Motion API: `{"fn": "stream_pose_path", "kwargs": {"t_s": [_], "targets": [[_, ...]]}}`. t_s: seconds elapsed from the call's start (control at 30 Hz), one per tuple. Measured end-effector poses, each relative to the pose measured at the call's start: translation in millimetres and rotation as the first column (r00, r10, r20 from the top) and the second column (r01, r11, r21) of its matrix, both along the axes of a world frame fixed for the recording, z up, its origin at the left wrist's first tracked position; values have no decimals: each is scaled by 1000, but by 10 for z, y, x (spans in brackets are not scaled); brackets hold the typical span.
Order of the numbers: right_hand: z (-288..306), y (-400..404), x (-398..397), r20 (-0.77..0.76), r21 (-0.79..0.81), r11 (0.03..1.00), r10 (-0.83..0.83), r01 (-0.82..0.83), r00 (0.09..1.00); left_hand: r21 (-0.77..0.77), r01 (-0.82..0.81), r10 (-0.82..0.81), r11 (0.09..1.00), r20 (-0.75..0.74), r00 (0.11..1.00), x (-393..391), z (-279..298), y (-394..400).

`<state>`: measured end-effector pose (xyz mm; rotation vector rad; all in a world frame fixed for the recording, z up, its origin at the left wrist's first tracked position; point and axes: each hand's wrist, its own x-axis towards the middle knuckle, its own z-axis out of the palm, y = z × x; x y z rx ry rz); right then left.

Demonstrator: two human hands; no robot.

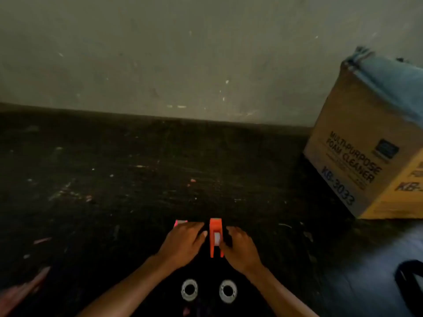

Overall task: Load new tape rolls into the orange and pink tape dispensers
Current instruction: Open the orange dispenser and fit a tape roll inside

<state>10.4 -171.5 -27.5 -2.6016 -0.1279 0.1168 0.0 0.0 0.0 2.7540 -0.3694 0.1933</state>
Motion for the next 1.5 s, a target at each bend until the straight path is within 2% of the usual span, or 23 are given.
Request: {"fn": "stream_pose_path", "kwargs": {"t_s": [0.07,0.13,0.23,0.3,0.37,0.43,0.47,0.57,0.67,0.87,0.97,1.1,1.2,1.23,1.27,1.37,1.4,1.5], "targets": [[-151,20,13,-95,122,992,-23,35,995,-150,-3,-28,989,-201,979,27,-81,-113],[-206,55,6,-162,112,992,-45,63,986,-198,-67,1,978,-314,950,65,-125,-228],[-323,45,3,-117,161,983,-75,93,990,-323,-191,22,927,-461,887,156,-396,-337],[-278,40,-27,-81,209,972,-96,111,992,-413,-337,71,846,-539,839,186,-448,-398],[-227,37,-82,-57,259,959,-100,112,993,-517,-470,107,716,-583,805,187,-405,-452],[-172,31,-142,-76,339,936,-74,95,994,-602,-521,91,605,-598,796,158,-312,-481],[-149,15,-154,-104,390,916,-55,92,993,-623,-518,66,587,-601,797,146,-258,-480],[-45,-72,-121,-185,574,811,0,109,983,-671,-474,-37,570,-597,802,113,-133,-388],[95,-107,-65,-180,713,701,161,16,970,-716,-425,-106,554,-567,817,79,-46,-240],[219,85,25,-156,790,613,166,22,974,-811,-452,-47,372,-502,863,71,122,-60],[200,195,7,-157,827,560,156,44,975,-817,-474,-2,329,-502,865,42,150,20],[121,295,-43,-192,849,523,160,82,968,-801,-507,40,318,-523,851,-42,108,98],[65,192,-51,-254,873,450,85,190,964,-817,-519,89,253,-514,853,-89,116,220],[17,133,-32,-261,859,464,32,217,965,-822,-530,114,209,-517,848,-98,145,283],[-36,78,-11,-249,816,533,-24,223,968,-828,-538,123,158,-524,843,-109,169,345],[-182,29,25,-177,487,847,-141,211,974,-832,-549,81,85,-543,836,-169,221,391],[-216,45,21,-163,372,908,-141,193,977,-831,-551,58,73,-548,834,-197,222,357],[-267,129,-4,-205,207,963,-130,173,970,-824,-564,-3,56,-565,825,-307,242,208]]}}
